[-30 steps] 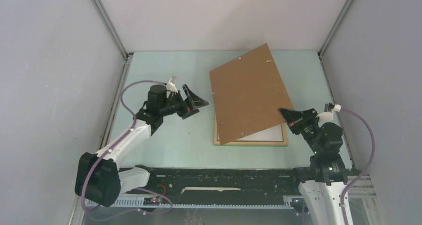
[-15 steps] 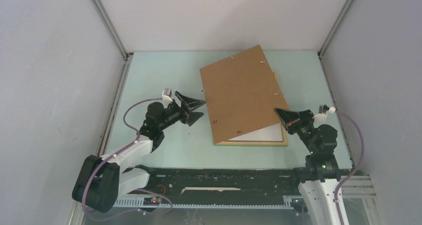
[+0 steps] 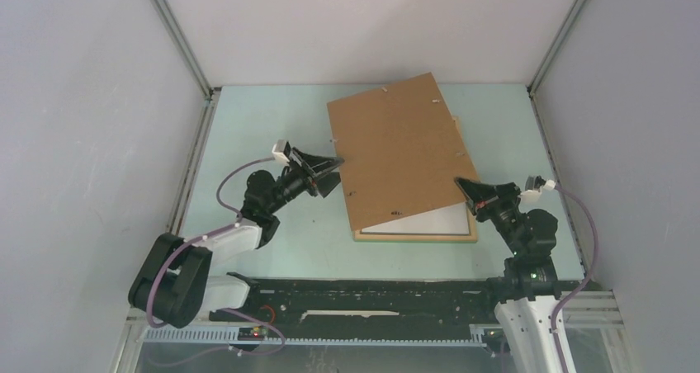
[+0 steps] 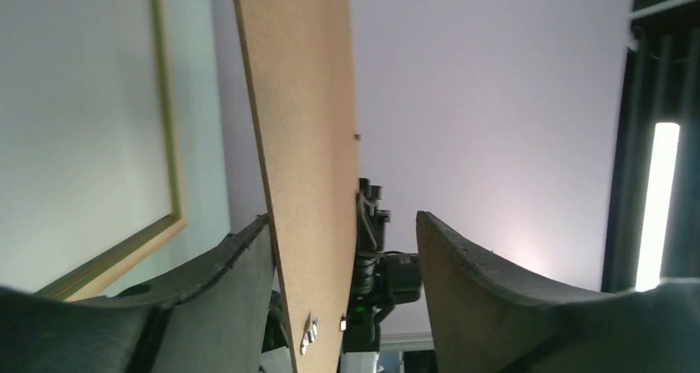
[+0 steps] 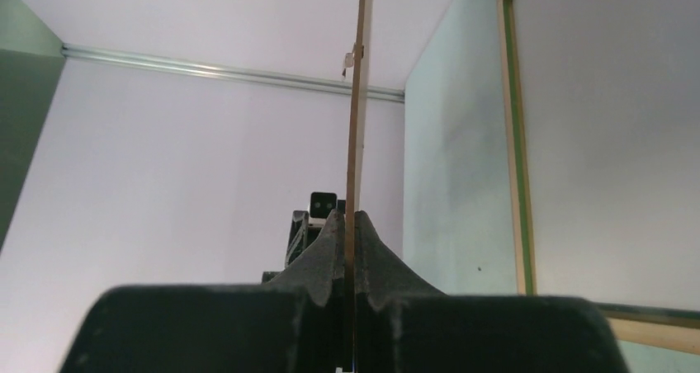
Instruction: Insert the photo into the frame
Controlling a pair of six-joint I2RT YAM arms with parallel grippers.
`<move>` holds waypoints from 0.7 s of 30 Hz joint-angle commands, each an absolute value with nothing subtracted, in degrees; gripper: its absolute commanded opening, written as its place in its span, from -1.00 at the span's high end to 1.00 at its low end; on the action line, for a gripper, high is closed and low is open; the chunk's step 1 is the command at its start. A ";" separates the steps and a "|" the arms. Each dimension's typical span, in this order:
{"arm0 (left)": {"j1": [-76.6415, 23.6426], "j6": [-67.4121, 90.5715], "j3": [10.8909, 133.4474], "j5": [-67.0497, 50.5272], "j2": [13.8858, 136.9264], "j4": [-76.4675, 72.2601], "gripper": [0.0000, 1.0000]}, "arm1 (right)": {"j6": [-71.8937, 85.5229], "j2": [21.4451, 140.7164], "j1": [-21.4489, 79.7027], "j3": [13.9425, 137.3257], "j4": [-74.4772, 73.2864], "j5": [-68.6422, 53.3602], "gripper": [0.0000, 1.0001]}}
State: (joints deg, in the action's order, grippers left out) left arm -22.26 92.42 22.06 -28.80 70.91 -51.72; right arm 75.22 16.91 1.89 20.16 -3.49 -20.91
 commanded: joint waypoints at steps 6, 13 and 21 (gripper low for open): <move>-23.57 99.69 21.84 -27.13 75.40 -77.38 0.14 | 79.36 14.81 1.59 20.04 5.74 -21.27 1.00; -25.05 98.37 24.79 -26.43 76.80 -75.33 0.38 | 79.62 14.30 1.66 19.62 6.11 -21.40 1.00; -25.93 90.76 27.61 -25.60 72.39 -60.93 0.45 | 78.96 13.93 1.64 19.60 5.62 -21.80 1.00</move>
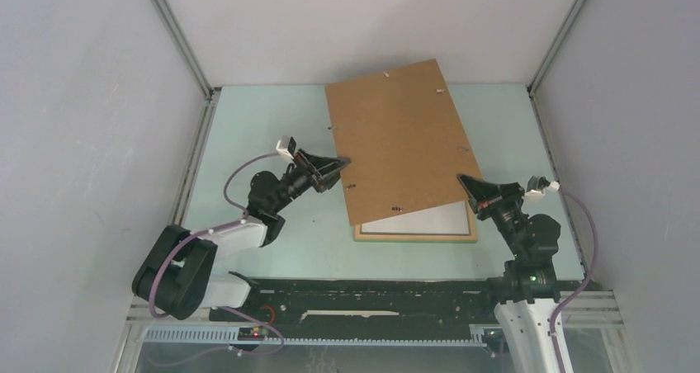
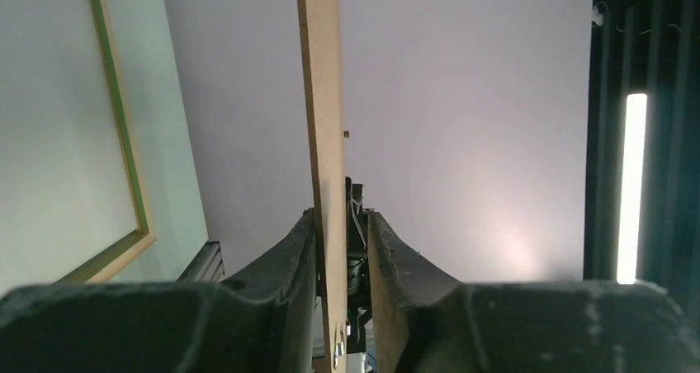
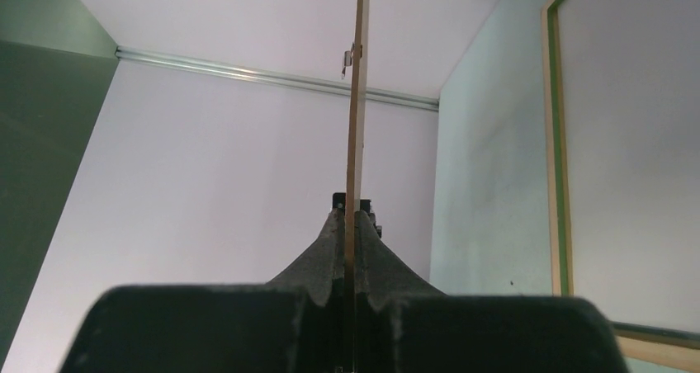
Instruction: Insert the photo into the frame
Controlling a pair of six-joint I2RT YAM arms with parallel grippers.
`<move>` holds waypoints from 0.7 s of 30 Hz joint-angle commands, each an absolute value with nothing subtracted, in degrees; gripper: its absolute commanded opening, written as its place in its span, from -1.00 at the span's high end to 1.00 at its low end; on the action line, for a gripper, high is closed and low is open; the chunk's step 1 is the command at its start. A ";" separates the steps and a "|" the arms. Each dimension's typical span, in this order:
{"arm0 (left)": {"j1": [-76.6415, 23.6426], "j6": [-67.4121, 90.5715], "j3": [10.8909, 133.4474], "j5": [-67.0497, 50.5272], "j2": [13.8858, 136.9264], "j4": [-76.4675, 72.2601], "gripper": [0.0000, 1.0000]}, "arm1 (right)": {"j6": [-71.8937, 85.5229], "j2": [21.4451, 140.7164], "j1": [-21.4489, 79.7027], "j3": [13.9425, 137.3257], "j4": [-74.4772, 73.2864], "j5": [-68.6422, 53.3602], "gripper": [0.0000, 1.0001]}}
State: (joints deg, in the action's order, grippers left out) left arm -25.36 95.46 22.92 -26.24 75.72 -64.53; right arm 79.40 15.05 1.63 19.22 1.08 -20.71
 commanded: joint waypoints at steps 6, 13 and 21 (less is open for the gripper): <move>-26.02 90.77 30.36 -26.93 74.71 -61.08 0.73 | 78.16 13.84 1.59 19.19 4.90 -22.28 1.00; -26.02 89.15 32.57 -27.13 76.28 -61.35 0.62 | 76.10 12.36 1.67 18.35 2.38 -22.69 1.00; -26.28 88.29 34.08 -28.83 78.72 -59.73 1.00 | 72.73 14.72 1.59 18.02 4.02 -26.31 1.00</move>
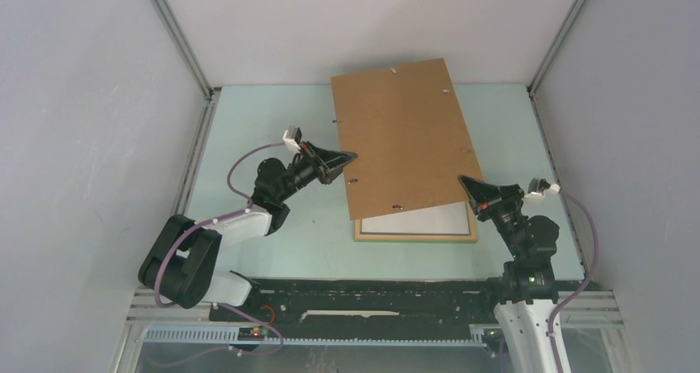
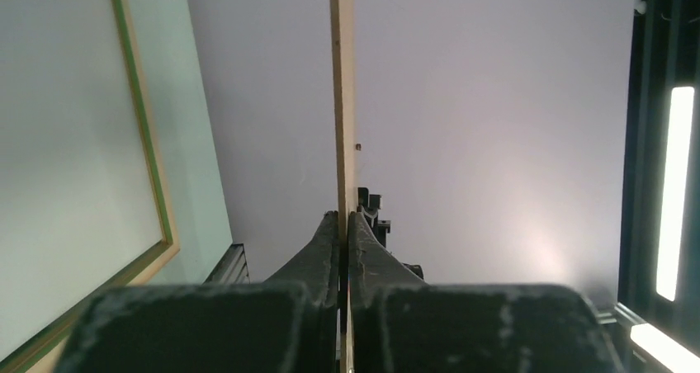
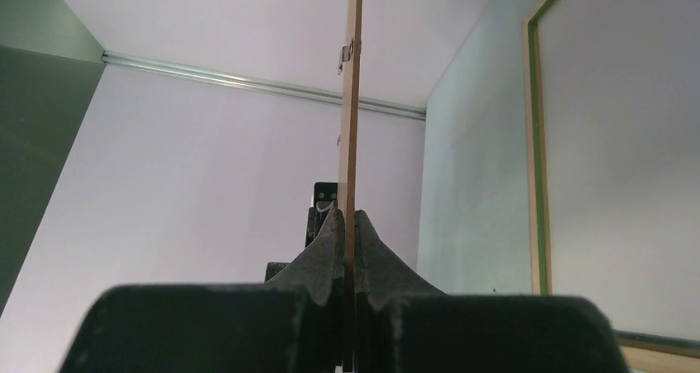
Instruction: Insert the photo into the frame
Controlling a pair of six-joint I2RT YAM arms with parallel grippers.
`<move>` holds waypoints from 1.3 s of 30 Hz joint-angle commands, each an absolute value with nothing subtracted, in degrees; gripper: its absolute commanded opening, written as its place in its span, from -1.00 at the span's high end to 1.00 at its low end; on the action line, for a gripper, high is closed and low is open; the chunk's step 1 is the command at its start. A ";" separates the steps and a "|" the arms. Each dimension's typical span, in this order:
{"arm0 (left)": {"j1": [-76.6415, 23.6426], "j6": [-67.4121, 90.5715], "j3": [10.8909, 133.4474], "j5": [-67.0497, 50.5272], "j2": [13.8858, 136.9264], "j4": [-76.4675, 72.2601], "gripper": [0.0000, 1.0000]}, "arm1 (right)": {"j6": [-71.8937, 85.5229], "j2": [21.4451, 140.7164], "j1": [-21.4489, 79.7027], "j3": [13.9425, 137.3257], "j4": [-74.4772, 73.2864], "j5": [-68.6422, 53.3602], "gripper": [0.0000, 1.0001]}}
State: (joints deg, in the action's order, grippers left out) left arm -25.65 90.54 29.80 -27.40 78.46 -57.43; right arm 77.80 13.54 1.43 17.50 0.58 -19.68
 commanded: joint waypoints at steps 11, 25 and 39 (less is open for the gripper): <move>-22.56 85.95 33.33 -33.92 78.35 -63.11 1.00 | 55.81 18.54 0.48 20.84 -13.66 -30.78 0.20; -18.05 78.21 32.47 -37.72 79.85 -56.76 1.00 | 41.34 24.22 -8.42 26.74 -28.87 -32.02 -0.54; -18.86 78.05 34.92 -39.51 87.84 -58.81 1.00 | 39.39 49.98 -20.18 30.09 -12.64 -33.43 -0.58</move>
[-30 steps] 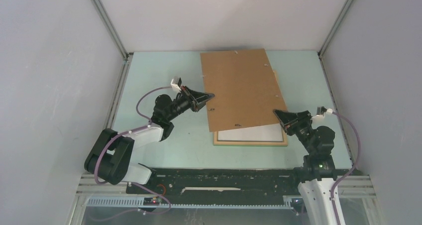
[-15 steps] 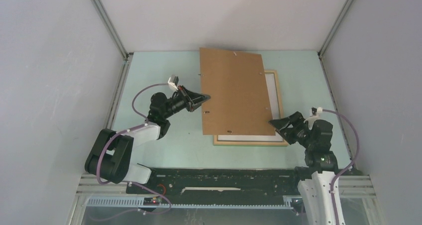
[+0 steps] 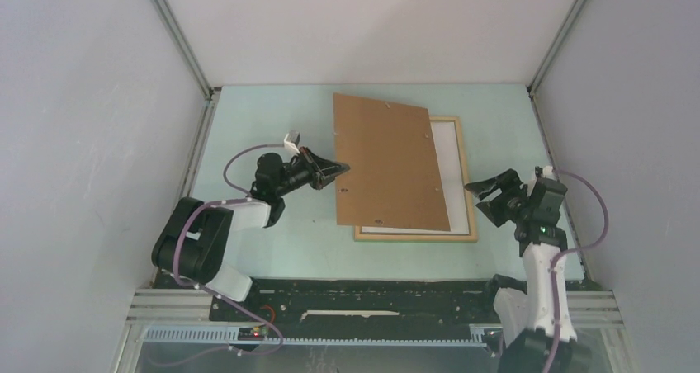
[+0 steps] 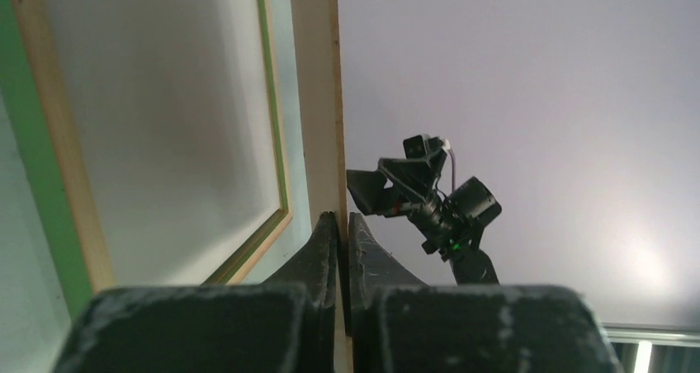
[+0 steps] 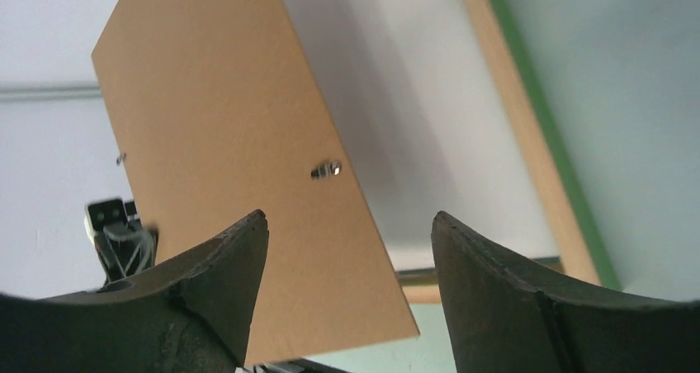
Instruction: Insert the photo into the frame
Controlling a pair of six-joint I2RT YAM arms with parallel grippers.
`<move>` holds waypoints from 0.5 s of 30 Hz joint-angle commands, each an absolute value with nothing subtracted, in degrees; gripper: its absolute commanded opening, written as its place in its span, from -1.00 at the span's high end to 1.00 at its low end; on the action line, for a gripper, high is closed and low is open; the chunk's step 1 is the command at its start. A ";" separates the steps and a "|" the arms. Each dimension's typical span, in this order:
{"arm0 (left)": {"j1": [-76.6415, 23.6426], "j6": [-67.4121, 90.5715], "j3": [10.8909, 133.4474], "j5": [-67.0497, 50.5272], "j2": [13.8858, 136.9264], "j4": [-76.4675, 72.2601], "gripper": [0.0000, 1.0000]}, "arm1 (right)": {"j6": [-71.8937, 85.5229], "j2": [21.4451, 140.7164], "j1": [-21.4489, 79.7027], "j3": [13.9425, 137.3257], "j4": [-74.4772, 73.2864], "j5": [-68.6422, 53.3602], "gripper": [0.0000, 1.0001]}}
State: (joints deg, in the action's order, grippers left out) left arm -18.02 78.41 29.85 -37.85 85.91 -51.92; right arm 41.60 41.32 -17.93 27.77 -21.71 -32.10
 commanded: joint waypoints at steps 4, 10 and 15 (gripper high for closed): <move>-19.68 78.00 36.22 -38.66 90.69 -59.46 1.00 | 37.69 62.13 -22.26 33.00 -9.03 -33.43 -0.58; -22.39 76.64 38.90 -37.70 95.34 -59.58 1.00 | 36.32 75.21 -23.03 36.02 -3.88 -36.41 -0.46; -23.83 76.81 40.11 -36.60 98.90 -60.39 1.00 | 35.69 81.66 -23.20 36.65 -0.60 -38.24 -0.39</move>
